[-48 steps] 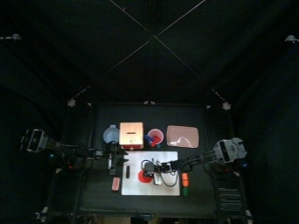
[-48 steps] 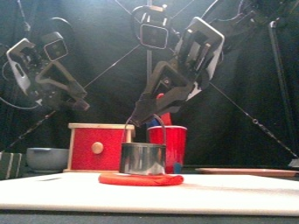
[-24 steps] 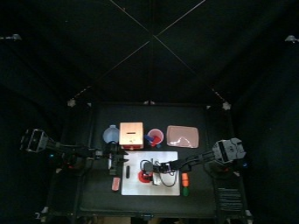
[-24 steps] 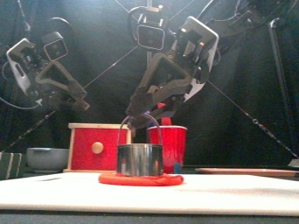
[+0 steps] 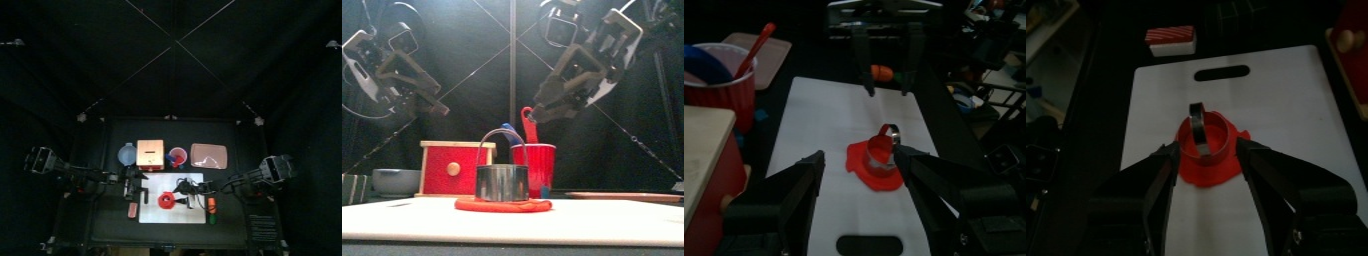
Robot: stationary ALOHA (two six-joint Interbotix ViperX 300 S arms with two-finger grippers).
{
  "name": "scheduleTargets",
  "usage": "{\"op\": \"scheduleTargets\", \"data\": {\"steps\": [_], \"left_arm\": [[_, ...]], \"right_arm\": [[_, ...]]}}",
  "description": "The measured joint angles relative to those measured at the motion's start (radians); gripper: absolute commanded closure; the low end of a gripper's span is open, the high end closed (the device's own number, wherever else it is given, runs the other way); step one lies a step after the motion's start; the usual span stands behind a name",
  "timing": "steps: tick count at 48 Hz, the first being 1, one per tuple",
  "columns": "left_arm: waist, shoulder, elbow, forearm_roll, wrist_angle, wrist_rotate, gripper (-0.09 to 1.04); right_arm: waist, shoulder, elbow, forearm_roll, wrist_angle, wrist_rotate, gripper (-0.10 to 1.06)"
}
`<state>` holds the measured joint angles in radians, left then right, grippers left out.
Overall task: Get the cutter from the drawer then cut the dough then place the extra dough in the bowl
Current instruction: Cut the dough
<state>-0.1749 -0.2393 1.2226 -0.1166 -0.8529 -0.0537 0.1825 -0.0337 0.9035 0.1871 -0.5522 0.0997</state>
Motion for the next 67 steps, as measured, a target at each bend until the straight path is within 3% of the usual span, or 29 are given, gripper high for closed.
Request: {"op": "scheduleTargets", "data": {"steps": [10,15,23,28,36,67], "left_arm": [[-0.161,0.268,-0.054,-0.175,-0.213,0.009,0.03],[-0.278,0.400,-0.118,-0.334,-0.276,0.025,0.03],[-0.419,0.508,-0.192,-0.597,-0.334,0.107,0.03],[-0.446,0.523,-0.224,-0.686,-0.337,0.167,0.04],[-0.445,0.537,-0.256,-0.703,-0.336,0.224,0.04],[-0.336,0.554,-0.290,-0.595,-0.265,0.224,0.05]], "right_arm": [[0.041,0.112,-0.026,0.046,-0.060,-0.006,0.13],[0.051,0.130,-0.037,0.054,-0.064,-0.006,0.13],[0.066,0.137,-0.041,0.072,-0.083,-0.008,0.13],[0.069,0.152,-0.049,0.074,-0.091,-0.009,0.13],[0.080,0.178,-0.055,0.080,-0.095,-0.009,0.13],[0.084,0.218,-0.077,0.081,-0.101,-0.009,0.14]]}}
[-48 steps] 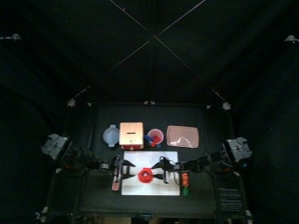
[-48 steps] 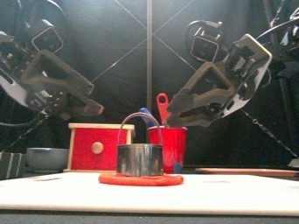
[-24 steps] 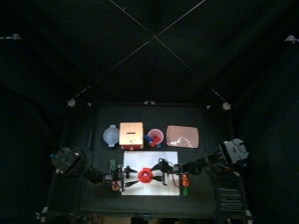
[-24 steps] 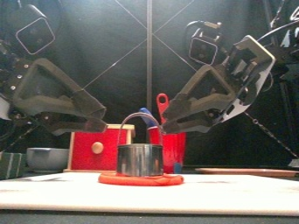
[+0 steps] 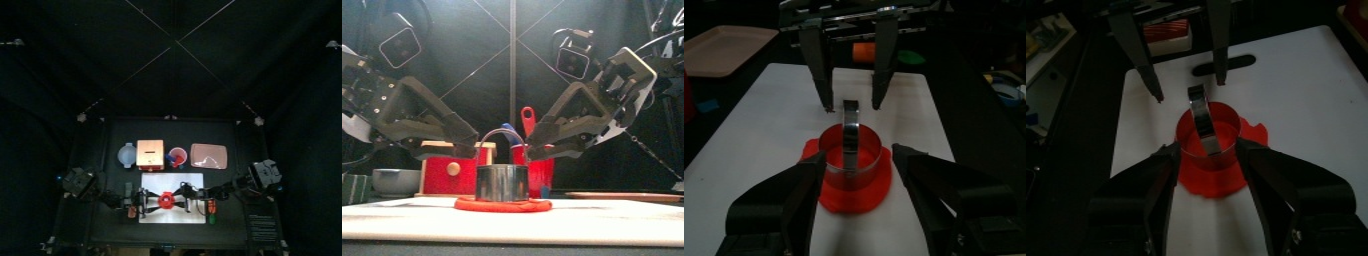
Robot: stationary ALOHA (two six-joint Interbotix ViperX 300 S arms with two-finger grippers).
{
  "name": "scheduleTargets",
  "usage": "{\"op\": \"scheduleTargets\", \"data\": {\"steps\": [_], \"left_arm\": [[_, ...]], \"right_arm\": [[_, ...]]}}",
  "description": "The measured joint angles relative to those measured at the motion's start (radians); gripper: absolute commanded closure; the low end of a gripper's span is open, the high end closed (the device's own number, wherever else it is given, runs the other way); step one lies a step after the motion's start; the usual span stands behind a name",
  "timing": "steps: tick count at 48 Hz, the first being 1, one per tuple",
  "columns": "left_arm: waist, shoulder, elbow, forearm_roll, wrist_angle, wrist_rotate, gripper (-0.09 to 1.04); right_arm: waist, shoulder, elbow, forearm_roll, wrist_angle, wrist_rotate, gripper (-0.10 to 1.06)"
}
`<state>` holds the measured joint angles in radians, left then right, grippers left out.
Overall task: Get the cutter from the drawer then cut the dough then place the extra dough in the bowl
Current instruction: Cut the dough
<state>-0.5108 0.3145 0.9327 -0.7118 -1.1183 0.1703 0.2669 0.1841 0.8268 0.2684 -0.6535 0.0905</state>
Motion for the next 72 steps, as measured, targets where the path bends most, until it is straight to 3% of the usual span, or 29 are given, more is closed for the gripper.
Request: {"op": "scheduleTargets", "data": {"steps": [8,18,26,43,54,64,72], "left_arm": [[0.003,0.000,-0.005,0.003,0.003,0.002,0.08],[0.006,0.018,-0.015,0.005,0.014,0.002,0.20],[0.009,0.035,-0.035,0.006,0.031,0.002,0.21],[0.012,0.035,-0.037,0.008,0.032,0.002,0.22],[0.014,0.034,-0.037,0.008,0.031,0.002,0.23],[0.020,0.035,-0.037,0.008,0.032,0.002,0.35],[0.023,0.035,-0.037,0.008,0.055,0.006,0.37]], "right_arm": [[-0.002,0.014,-0.015,-0.003,0.000,0.000,0.14],[-0.003,0.017,-0.018,-0.006,0.000,0.002,0.14],[-0.003,0.018,-0.020,-0.006,0.000,0.000,0.16],[-0.003,0.020,-0.020,-0.006,0.002,0.000,0.32],[-0.005,0.031,-0.026,-0.006,0.008,0.000,0.32],[-0.005,0.041,-0.032,-0.006,0.015,0.000,0.32],[-0.006,0.043,-0.035,-0.006,0.025,0.000,0.33]]}}
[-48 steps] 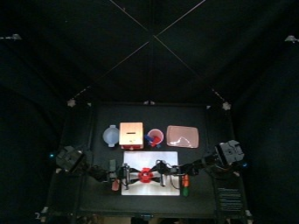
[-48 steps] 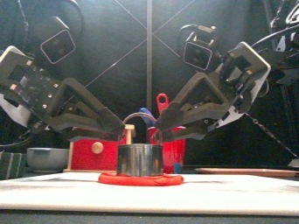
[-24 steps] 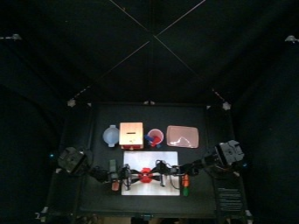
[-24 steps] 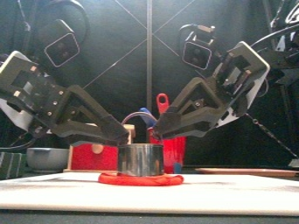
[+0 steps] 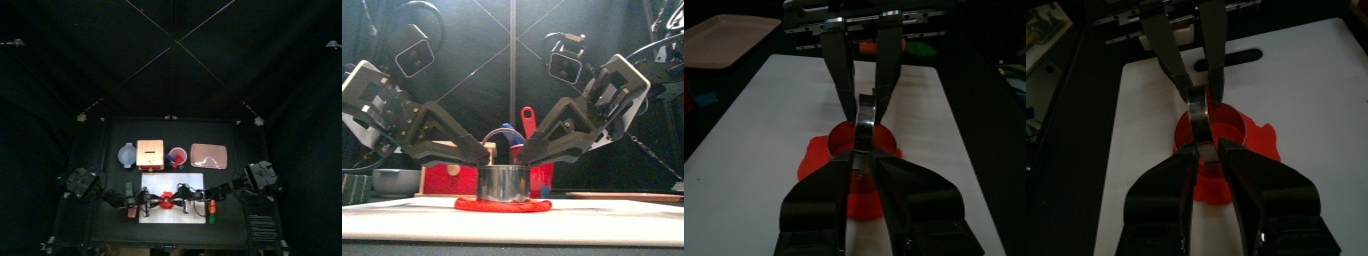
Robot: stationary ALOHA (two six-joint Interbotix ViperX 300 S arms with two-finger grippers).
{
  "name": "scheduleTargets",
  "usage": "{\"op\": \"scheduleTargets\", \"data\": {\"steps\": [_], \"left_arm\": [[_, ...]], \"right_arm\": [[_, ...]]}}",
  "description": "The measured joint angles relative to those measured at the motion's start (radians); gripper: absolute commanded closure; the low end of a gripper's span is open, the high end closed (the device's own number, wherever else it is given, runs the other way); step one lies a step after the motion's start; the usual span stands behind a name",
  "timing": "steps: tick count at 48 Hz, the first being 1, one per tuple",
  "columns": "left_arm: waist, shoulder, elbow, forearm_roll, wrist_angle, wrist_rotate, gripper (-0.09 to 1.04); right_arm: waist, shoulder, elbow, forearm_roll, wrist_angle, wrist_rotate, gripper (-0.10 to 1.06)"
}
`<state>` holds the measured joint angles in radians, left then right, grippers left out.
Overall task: Get the cutter from the drawer then cut the dough then place the extra dough in the bowl
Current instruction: Cut the dough
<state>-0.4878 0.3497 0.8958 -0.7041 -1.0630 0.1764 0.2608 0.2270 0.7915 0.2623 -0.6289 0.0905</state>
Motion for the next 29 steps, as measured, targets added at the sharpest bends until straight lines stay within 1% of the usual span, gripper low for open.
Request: {"op": "scheduleTargets", "data": {"steps": [29], "left_arm": [[0.005,0.006,-0.002,0.000,0.037,-0.005,0.38]], "right_arm": [[0.002,0.018,-0.006,0.009,0.003,0.000,0.33]]}}
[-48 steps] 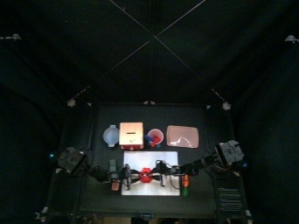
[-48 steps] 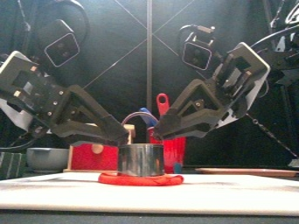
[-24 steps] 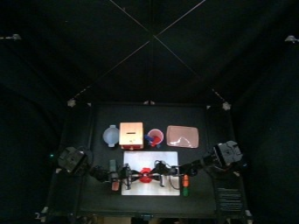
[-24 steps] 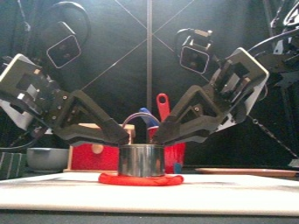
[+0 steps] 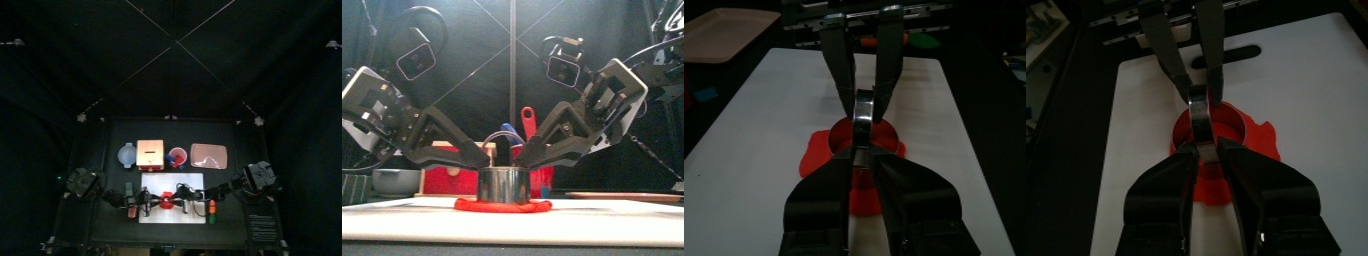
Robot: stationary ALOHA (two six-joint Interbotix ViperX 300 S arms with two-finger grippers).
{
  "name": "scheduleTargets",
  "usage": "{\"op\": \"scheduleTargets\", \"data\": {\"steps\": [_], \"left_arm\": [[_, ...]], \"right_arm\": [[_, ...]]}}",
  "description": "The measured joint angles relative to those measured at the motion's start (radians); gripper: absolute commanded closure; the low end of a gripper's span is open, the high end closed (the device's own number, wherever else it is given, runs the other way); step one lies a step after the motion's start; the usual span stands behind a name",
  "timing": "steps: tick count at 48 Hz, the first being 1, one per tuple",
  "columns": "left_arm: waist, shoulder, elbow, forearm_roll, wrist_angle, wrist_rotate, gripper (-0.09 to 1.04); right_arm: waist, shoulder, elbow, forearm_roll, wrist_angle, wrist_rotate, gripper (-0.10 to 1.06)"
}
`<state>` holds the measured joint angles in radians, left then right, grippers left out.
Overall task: Get the cutter from the drawer then cut the dough then place the extra dough in the bowl
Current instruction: Cut the dough
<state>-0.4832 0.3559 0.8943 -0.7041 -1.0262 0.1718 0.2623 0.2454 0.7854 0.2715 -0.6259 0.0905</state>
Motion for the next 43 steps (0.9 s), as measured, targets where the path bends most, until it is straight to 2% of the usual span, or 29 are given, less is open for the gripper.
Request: {"op": "scheduleTargets", "data": {"steps": [43], "left_arm": [[0.000,0.014,-0.012,-0.035,0.063,-0.006,0.38]], "right_arm": [[0.003,0.029,-0.018,0.009,0.021,0.005,0.33]]}}
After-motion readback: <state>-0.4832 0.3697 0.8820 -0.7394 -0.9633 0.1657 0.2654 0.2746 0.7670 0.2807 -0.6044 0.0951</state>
